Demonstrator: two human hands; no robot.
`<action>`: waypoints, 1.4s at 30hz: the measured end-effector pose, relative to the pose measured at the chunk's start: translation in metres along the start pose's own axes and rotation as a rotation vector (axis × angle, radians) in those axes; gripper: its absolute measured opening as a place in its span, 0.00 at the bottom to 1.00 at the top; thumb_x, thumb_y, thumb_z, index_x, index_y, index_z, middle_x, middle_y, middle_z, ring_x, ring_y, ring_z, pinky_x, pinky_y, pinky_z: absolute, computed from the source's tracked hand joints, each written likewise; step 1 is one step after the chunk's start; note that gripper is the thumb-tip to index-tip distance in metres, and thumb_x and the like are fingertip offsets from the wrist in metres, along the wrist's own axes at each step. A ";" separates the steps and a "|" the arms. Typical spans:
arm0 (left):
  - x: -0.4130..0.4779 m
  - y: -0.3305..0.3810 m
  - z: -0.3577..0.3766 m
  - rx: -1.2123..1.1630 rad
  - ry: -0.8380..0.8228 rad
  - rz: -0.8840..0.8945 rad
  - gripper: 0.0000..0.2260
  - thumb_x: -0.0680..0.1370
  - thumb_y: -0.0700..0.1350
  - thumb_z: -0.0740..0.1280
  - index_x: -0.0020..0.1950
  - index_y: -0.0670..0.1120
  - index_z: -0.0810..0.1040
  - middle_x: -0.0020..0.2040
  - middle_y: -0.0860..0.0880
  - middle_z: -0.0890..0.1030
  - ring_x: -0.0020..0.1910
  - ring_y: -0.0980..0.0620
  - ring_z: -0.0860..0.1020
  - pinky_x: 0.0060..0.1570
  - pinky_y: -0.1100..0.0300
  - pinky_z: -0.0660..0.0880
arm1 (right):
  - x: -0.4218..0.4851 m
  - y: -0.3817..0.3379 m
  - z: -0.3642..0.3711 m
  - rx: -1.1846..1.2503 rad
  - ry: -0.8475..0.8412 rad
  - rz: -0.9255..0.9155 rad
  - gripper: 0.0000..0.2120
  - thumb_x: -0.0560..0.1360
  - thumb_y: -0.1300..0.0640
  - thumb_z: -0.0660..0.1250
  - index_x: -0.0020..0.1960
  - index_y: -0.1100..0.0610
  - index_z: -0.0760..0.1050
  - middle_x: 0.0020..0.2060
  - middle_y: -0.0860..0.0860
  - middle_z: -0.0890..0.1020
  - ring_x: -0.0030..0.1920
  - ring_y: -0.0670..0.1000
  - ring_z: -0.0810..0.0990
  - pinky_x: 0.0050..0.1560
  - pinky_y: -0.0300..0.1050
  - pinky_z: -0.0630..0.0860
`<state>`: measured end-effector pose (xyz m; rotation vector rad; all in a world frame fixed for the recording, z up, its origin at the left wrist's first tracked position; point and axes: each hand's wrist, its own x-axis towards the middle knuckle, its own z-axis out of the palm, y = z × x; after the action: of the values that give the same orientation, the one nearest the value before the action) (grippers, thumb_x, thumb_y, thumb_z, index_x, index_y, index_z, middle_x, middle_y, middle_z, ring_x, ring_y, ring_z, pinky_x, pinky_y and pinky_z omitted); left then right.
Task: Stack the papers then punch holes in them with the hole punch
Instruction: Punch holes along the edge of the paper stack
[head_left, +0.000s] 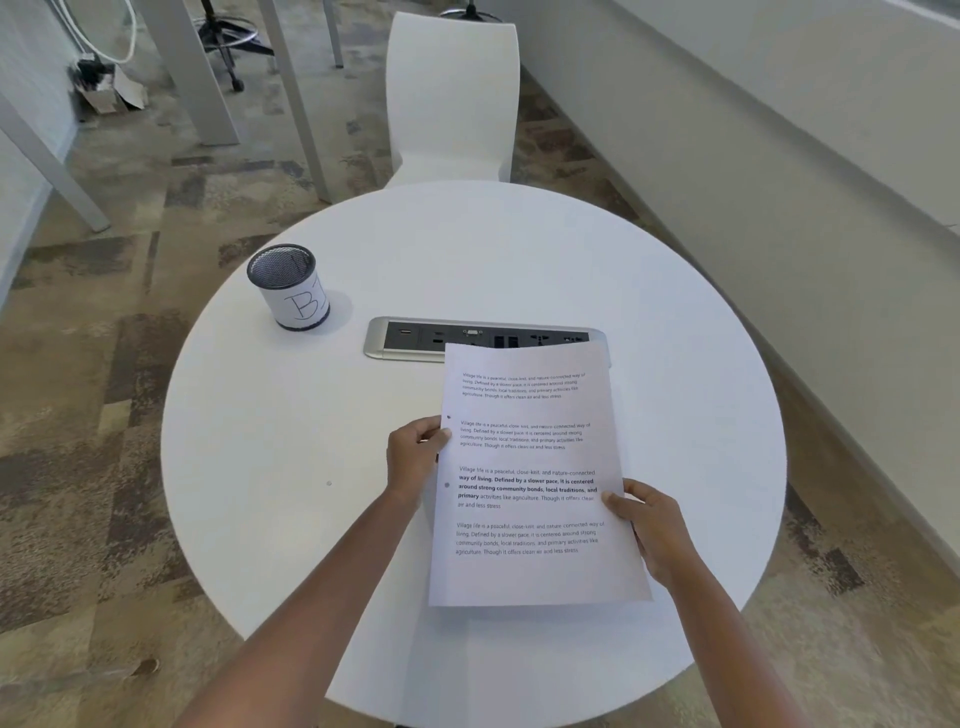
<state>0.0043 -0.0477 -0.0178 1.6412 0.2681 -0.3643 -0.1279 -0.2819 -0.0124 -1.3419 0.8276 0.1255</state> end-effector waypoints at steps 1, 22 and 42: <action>0.000 0.000 -0.001 -0.005 0.002 -0.003 0.11 0.75 0.32 0.63 0.57 0.35 0.78 0.48 0.42 0.80 0.42 0.46 0.75 0.41 0.59 0.73 | 0.000 0.000 0.000 0.008 -0.005 0.000 0.08 0.73 0.68 0.65 0.45 0.57 0.79 0.31 0.49 0.86 0.30 0.49 0.84 0.31 0.42 0.81; 0.010 0.006 -0.048 0.026 -0.017 -0.097 0.09 0.75 0.32 0.65 0.53 0.32 0.78 0.36 0.48 0.79 0.26 0.59 0.78 0.27 0.71 0.75 | 0.016 -0.027 0.052 0.056 0.008 -0.028 0.09 0.73 0.68 0.65 0.42 0.57 0.79 0.33 0.51 0.85 0.29 0.49 0.83 0.45 0.51 0.78; 0.045 0.010 -0.097 -0.016 0.149 -0.105 0.12 0.73 0.30 0.66 0.55 0.32 0.78 0.56 0.33 0.80 0.42 0.47 0.76 0.53 0.54 0.73 | 0.019 -0.035 0.120 -0.142 -0.058 -0.021 0.09 0.75 0.68 0.61 0.53 0.63 0.76 0.48 0.60 0.81 0.46 0.56 0.79 0.44 0.45 0.79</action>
<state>0.0571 0.0463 -0.0186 1.6449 0.4696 -0.3186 -0.0411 -0.1913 0.0036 -1.4735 0.7664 0.2089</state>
